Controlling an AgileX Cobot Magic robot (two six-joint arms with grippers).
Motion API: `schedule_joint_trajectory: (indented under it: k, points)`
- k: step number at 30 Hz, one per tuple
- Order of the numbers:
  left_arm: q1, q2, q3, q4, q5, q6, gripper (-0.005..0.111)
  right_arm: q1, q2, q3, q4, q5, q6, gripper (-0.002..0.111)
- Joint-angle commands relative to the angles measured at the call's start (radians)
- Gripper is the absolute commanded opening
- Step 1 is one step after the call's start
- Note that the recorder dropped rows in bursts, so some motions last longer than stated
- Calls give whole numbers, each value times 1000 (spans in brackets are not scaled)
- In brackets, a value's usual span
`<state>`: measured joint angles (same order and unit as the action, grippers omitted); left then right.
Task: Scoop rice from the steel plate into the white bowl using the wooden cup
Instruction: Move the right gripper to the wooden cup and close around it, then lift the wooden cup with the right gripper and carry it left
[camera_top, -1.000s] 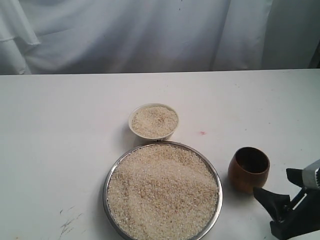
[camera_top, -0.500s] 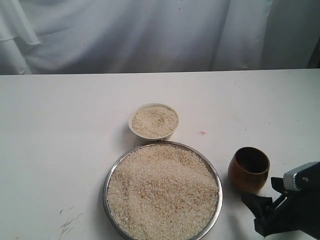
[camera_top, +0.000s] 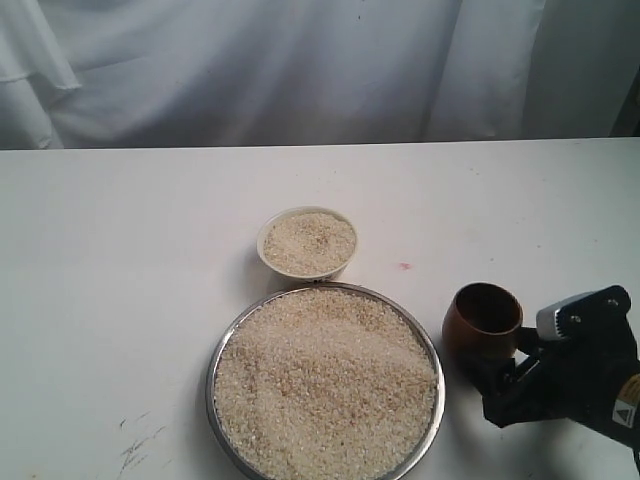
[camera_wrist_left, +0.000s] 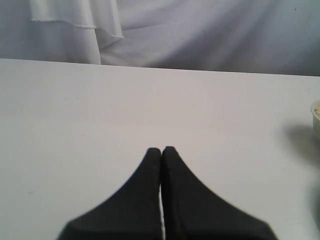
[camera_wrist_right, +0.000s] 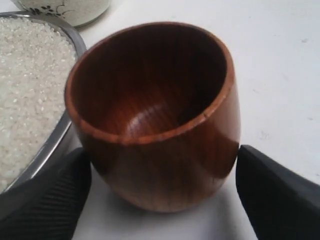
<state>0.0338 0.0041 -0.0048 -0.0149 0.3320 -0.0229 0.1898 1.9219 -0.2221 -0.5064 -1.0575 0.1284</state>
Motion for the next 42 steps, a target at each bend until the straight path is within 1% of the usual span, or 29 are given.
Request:
schedule_joint_trajectory:
  k: [1,7,12,15,19,20,22,24,28,30,32,33,35,40,42]
  points:
    - [2,-4,5,1,-13,-1,0,2,2,-42,-49,41,31,79]
    - [2,-4,5,1,-13,-1,0,2,2,-57,-53,41,42,94]
    - [2,-4,5,1,-13,-1,0,2,2,-57,-24,41,42,103]
    - [2,-4,5,1,-13,-1,0,2,2,-79,-28,60,42,103]
    - [2,-4,5,1,-13,-1,0,2,2,-150,-112,142,110,103]
    - [2,-4,5,1,-13,-1,0,2,2,-182,-164,164,140,103]
    - [2,-4,5,1,-13,-1,0,2,2,-208,-211,202,195,103]
    - [2,-4,5,1,-13,-1,0,2,2,-211,-218,265,214,103]
    - [2,-4,5,1,-13,-1,0,2,2,-211,-197,262,201,103]
    - [2,-4,5,1,-13,-1,0,2,2,-211,-180,264,185,100]
    - [2,-4,5,1,-13,-1,0,2,2,-211,-183,255,185,89]
    - [2,-4,5,1,-13,-1,0,2,2,-211,-187,252,185,81]
    - [2,-4,5,1,-13,-1,0,2,2,-211,-193,252,203,69]
    - [2,-4,5,1,-13,-1,0,2,2,-211,-236,238,233,53]
    - [2,-4,5,1,-13,-1,0,2,2,-211,-236,236,237,49]
